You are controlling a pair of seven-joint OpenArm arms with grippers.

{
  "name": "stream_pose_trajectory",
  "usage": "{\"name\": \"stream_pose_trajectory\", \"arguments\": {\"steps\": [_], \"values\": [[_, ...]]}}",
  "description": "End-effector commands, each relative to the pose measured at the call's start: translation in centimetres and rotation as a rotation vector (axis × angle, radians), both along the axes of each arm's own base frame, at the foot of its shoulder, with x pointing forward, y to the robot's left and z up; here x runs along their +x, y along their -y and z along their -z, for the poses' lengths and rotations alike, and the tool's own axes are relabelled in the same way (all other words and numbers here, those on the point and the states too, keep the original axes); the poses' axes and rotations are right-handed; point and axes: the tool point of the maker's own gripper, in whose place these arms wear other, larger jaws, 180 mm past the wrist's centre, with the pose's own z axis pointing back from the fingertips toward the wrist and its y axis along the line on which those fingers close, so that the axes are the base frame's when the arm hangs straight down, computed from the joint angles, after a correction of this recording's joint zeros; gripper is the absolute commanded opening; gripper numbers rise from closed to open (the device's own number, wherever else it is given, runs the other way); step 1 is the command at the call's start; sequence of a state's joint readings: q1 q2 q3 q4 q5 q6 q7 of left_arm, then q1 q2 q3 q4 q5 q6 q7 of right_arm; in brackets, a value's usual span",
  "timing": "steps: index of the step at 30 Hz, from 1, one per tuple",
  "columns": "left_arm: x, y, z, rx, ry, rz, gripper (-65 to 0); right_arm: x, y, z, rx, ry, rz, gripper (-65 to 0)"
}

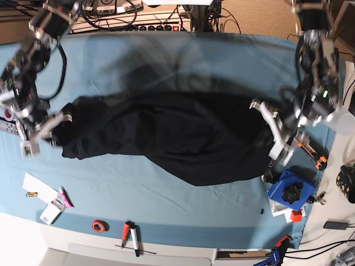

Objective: Layout the t-shirt on the table in an organized manner, then fold the t-shirt properly

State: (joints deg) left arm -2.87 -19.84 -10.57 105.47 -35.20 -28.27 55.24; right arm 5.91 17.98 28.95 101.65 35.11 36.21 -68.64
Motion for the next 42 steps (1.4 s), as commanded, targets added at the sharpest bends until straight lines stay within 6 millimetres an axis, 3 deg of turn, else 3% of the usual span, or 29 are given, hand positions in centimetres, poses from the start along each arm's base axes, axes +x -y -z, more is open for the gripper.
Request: {"name": "stream_pose_trajectory", "arguments": {"steps": [1,5,10,14,17,18,21,26,31,34,42], "values": [[2.0,0.3,-2.3,-0.012,0.076,0.007,-65.0,2.1,0.3,-3.0,-0.011,0.092,-0.011,-65.0],[7.9,0.4,-5.2,-0.006,0.126,0.011,-65.0,7.8,2.2,-6.6,-0.014,0.127,0.023,-65.0],[15.8,-0.6,-10.3,-0.062,0.178,-0.026,-65.0,14.6,5.3,-13.4,0.037,0.209,0.064,-65.0],[20.9,-1.3,-14.8,-0.031,0.216,-0.008,-65.0,19.2,6.2,-19.3,0.147,0.278,0.081,-65.0],[23.9,-2.5,-20.1,-0.017,0.298,-0.051,-65.0,21.2,6.2,-25.6,0.172,0.369,0.079,-65.0],[24.5,-2.9,-22.4,-0.022,0.329,-0.067,-65.0,21.4,6.1,-26.4,0.164,0.377,0.078,-65.0],[25.1,-4.5,-29.2,-0.016,0.405,-0.114,-65.0,21.5,6.2,-25.5,0.138,0.334,0.089,-65.0],[23.5,-7.6,-26.6,0.006,0.224,-0.134,-65.0,20.3,6.3,-24.6,0.198,0.254,0.069,-65.0],[20.9,-10.1,-26.0,-0.073,0.109,-0.103,-65.0,18.2,6.8,-23.8,0.276,0.158,0.033,-65.0],[20.4,-10.2,-26.5,-0.094,0.124,-0.071,-65.0,17.7,6.3,-22.9,0.281,0.101,0.014,-65.0],[20.2,-9.5,-26.4,-0.132,0.12,-0.043,-65.0,17.8,5.6,-23.5,0.302,0.13,-0.024,-65.0]]}}
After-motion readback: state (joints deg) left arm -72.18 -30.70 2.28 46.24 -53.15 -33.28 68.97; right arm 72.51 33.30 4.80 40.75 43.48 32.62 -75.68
